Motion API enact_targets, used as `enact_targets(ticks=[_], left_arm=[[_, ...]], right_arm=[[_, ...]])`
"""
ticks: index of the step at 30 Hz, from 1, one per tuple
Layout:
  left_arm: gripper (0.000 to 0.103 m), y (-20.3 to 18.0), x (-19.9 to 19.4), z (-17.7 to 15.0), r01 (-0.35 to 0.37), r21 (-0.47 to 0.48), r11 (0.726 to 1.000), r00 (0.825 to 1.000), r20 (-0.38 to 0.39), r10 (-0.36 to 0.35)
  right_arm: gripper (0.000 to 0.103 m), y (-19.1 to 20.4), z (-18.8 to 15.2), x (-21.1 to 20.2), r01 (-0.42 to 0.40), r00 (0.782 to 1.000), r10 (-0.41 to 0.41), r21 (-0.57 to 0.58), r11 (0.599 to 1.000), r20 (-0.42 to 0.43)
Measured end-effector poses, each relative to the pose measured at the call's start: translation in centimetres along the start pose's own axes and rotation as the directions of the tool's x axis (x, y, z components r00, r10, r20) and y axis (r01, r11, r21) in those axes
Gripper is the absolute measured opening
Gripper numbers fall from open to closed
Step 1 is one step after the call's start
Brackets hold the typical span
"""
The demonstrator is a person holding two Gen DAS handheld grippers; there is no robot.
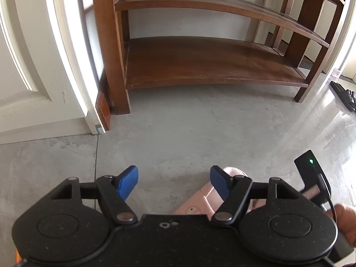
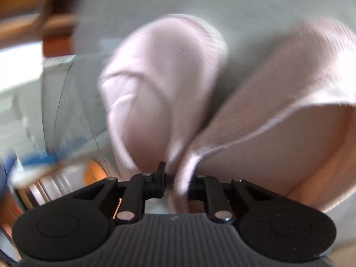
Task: Organize scattered shoes
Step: 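Grasp the stacked pink slippers with the right tool and lift, then carry the pink slippers onto the middle shelf and open the right tool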
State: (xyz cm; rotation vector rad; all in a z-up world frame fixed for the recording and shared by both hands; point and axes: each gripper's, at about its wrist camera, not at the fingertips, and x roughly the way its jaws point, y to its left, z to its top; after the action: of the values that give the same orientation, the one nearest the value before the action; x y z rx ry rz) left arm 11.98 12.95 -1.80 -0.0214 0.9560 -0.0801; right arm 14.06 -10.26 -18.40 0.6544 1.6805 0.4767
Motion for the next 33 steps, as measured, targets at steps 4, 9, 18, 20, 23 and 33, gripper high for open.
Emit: enact_targets(ticks=[4,9,18,20,23,33], left_arm=[[0.071,0.1,-0.3,0.2,0.003,0.0,1.0,1.0,0.028,-0.003],[0.071,-0.7,-0.7,0.5,0.004,0.031,0.999,0.998,0.067,-0.006],[0.071,-1.6,-3.3,3.0,0.004,0.014,1.0,0.98,0.201,-0.007],[0.072,-1.9,-4.3,3.8,0.016,0.012,1.0,0.971,0.24,-0.018],[0.074,-2.7,-5.5,5.0,0.035,0.016,0.999,0.958,0.285,-0.038],[0.076,-5.1,-7.2,6.9,0.064,0.002,0.998,0.941,0.332,-0.061]], right_arm=[[0.015,1.2,-0.7,-0.6,-0.041,0.997,0.048,-0.113,0.993,0.06],[0.015,3.3,-2.0,-3.3,-0.008,0.969,0.079,-0.293,0.956,0.233],[0.015,5.3,-2.4,-13.0,0.046,0.871,0.18,-0.441,0.897,0.456],[0.015,6.1,-2.5,-16.9,0.083,0.847,0.189,-0.475,0.876,0.498],[0.015,8.6,-1.9,-22.9,0.182,0.806,0.189,-0.539,0.822,0.56],[0.015,18.2,11.4,-32.5,0.421,0.82,0.022,-0.628,0.655,0.573]])
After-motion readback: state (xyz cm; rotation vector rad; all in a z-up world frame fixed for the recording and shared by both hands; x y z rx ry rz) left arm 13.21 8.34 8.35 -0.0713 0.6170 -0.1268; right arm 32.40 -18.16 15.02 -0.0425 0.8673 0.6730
